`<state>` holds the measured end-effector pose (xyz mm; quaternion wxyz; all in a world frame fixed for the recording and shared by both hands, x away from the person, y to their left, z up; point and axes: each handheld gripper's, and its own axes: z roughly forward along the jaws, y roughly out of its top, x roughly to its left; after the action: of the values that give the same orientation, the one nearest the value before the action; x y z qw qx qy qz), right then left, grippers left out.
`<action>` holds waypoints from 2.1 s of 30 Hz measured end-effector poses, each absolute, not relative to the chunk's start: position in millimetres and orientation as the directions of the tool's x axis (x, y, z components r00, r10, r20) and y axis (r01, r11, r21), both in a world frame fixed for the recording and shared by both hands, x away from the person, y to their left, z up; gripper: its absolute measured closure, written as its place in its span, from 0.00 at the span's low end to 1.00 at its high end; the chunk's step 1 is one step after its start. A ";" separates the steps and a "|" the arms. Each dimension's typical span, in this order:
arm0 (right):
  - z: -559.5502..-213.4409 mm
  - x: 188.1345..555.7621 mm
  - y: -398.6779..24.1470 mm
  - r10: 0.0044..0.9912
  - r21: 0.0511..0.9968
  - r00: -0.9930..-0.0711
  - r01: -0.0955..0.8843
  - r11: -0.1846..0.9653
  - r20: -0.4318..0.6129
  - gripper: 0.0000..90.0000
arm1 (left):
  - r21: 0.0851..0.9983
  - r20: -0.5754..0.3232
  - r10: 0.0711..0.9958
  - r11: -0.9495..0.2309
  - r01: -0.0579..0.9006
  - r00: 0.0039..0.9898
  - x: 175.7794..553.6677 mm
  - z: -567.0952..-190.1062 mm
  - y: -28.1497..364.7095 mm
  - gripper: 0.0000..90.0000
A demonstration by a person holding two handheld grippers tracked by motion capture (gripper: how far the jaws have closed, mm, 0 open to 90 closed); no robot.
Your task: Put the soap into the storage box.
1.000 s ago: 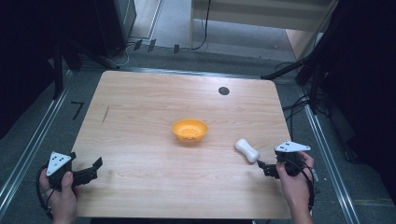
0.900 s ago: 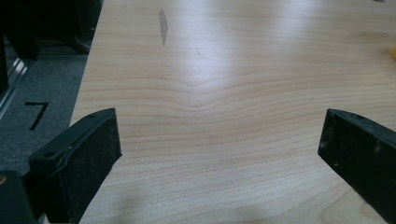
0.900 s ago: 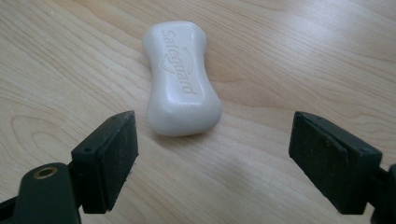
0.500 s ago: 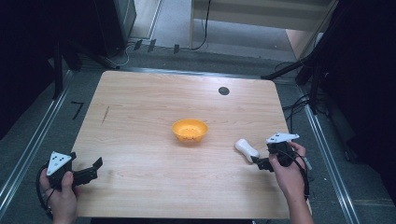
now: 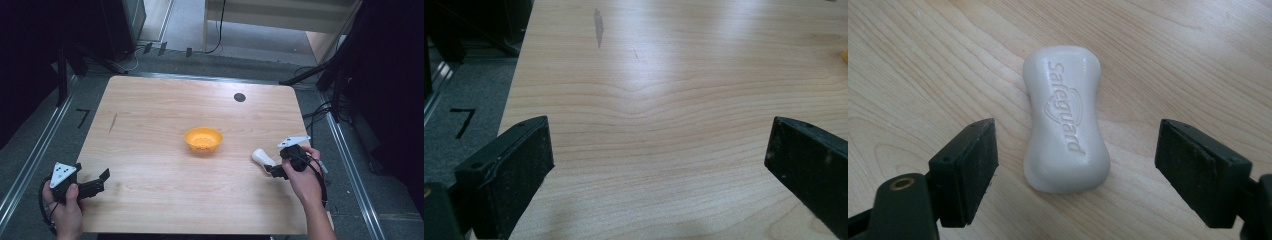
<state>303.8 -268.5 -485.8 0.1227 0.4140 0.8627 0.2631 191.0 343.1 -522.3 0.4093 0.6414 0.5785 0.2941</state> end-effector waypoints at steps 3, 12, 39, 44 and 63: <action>-485.7 305.2 -266.7 0.776 0.550 -0.631 0.650 0.524 0.007 0.21 | 0.865 -0.097 0.983 0.004 0.501 0.158 190.9 -522.2 343.3 0.00; -485.8 311.5 -260.6 0.767 0.528 -0.641 0.658 0.536 0.021 0.23 | 0.865 -0.098 0.983 0.007 0.502 0.156 191.1 -522.3 343.5 0.00; -488.6 338.3 -242.9 0.781 0.383 -0.621 0.739 0.554 0.069 0.28 | 0.865 -0.102 0.983 0.011 0.502 0.153 191.1 -522.1 344.0 0.00; -491.1 341.3 -241.0 0.780 0.349 -0.621 0.749 0.563 0.076 0.28 | 0.864 -0.103 0.983 0.012 0.503 0.153 191.2 -522.1 344.4 0.00; -497.7 354.6 -237.3 0.784 0.262 -0.617 0.770 0.582 0.071 0.32 | 0.864 -0.101 0.983 0.011 0.503 0.151 191.2 -522.1 344.1 0.00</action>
<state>354.6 -237.3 -497.7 0.0262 0.4369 0.8890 0.1345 191.2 344.1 -522.1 0.4092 0.6387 0.5816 0.2937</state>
